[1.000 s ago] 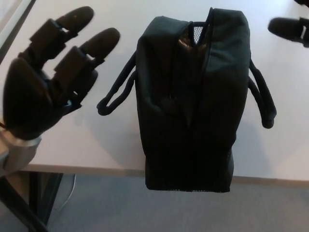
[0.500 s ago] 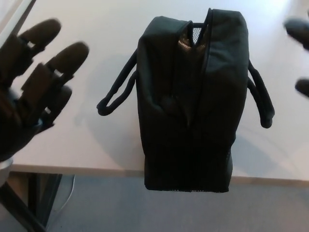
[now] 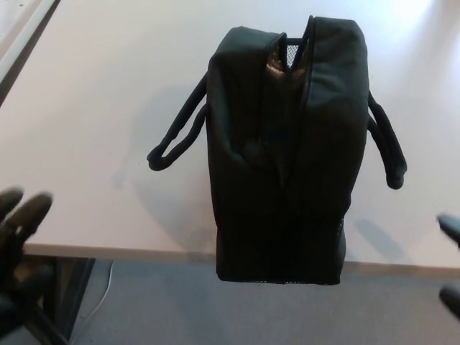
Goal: A lunch bag is kept on the middle of the desk and the robot uses both its hands to grab the opening of the bag from the left and right and moves its hands away from each other to spread the bag open
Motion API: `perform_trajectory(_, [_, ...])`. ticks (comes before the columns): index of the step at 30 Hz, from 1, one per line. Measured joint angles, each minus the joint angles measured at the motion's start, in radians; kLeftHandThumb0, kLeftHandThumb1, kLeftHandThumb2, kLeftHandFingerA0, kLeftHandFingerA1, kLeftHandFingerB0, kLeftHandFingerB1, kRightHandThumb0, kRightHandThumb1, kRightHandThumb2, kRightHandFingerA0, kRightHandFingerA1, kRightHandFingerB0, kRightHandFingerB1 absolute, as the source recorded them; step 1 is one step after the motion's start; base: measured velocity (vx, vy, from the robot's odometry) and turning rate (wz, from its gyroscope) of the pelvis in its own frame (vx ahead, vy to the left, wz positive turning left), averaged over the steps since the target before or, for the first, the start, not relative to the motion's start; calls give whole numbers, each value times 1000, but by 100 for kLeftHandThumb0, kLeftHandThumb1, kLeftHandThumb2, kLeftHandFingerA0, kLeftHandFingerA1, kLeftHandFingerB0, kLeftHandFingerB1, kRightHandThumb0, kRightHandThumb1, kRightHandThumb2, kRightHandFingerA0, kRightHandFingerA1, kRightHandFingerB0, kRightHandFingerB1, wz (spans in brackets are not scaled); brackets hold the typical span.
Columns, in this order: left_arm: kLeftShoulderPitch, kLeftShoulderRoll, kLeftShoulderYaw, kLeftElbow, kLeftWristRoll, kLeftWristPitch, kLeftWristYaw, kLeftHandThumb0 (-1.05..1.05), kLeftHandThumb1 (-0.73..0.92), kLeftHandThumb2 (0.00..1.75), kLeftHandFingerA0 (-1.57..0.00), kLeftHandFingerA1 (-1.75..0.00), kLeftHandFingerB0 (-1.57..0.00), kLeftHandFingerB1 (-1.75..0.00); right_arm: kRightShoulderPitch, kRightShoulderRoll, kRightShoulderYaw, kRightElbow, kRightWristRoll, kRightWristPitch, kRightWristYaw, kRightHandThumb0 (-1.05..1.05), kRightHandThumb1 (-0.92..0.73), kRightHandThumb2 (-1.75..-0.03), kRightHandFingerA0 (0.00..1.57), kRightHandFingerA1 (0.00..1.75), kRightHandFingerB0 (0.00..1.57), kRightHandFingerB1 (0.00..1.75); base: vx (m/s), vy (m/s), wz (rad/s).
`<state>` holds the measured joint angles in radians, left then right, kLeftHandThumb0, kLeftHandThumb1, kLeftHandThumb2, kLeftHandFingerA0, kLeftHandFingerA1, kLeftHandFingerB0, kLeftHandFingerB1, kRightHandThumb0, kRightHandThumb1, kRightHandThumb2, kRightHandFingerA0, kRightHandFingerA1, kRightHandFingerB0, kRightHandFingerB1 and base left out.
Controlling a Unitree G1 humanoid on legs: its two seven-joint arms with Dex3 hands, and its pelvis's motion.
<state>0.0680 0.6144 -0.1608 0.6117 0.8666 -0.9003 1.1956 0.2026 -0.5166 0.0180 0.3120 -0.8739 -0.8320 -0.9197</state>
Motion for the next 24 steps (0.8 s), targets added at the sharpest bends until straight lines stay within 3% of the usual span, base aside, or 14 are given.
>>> perform_trajectory(1, [25,-15,0,21,-17,-12,-6,-27,71,61,-35,-35,-19,-28,11,17,17,35,-5,-3,-14,-33,-68,-61,35,37,26,31,0,0,0])
perform_trajectory(2, [44,-28,0,35,-30,-21,-11,-23,50,95,-27,-55,-10,-47,18,31,32,62,-10,-5,-25,-30,-65,-59,38,37,32,35,0,0,0])
perform_trajectory(3, [65,-40,0,46,-44,-30,-19,-25,50,95,-30,-56,-11,-47,23,45,49,91,-15,-6,-35,-39,-56,-73,39,46,35,45,0,0,0])
perform_trajectory(6, [121,-72,0,64,-86,-51,-44,-22,50,94,-33,-57,-11,-47,19,68,99,163,-29,-11,-52,-33,-67,-60,42,38,35,35,0,0,0])
perform_trajectory(7, [135,-78,0,68,-98,-57,-53,-21,49,95,-33,-57,-11,-47,15,76,111,181,-31,-12,-55,-39,-59,-73,36,45,30,42,0,0,0])
perform_trajectory(8, [148,-86,-1,75,-114,-64,-63,-22,49,94,-33,-57,-10,-47,10,85,125,202,-33,-13,-56,-31,-68,-60,41,38,31,34,0,0,0])
perform_trajectory(9, [159,-100,-2,85,-135,-72,-79,-22,49,94,-33,-57,-10,-47,0,95,141,229,-33,-15,-56,-31,-68,-60,41,38,31,34,0,0,0])
perform_trajectory(10, [163,-105,-3,89,-144,-76,-86,-31,69,61,-44,-40,-23,-29,-6,99,147,239,-32,-16,-56,-33,-68,-60,42,39,31,34,0,0,0])
perform_trajectory(16, [170,-148,-8,142,-235,-100,-178,-30,67,60,-49,-42,-26,-30,-68,133,207,354,-27,-25,-35,-27,-67,-61,50,41,36,35,0,0,0])
perform_trajectory(18, [165,-152,-10,161,-263,-108,-213,-29,67,60,-50,-43,-26,-31,-86,141,226,391,-23,-30,-22,-26,-66,-60,51,41,36,36,0,0,0])
perform_trajectory(19, [161,-152,-10,173,-278,-113,-232,-23,47,93,-41,-60,-14,-49,-97,145,236,412,-21,-34,-16,-27,-68,-61,51,42,36,36,0,0,0])
perform_trajectory(24, [150,-153,-10,212,-345,-134,-319,-20,48,94,-41,-60,-12,-48,-123,163,265,489,-9,-49,14,-29,-69,-61,50,41,36,36,0,0,0])
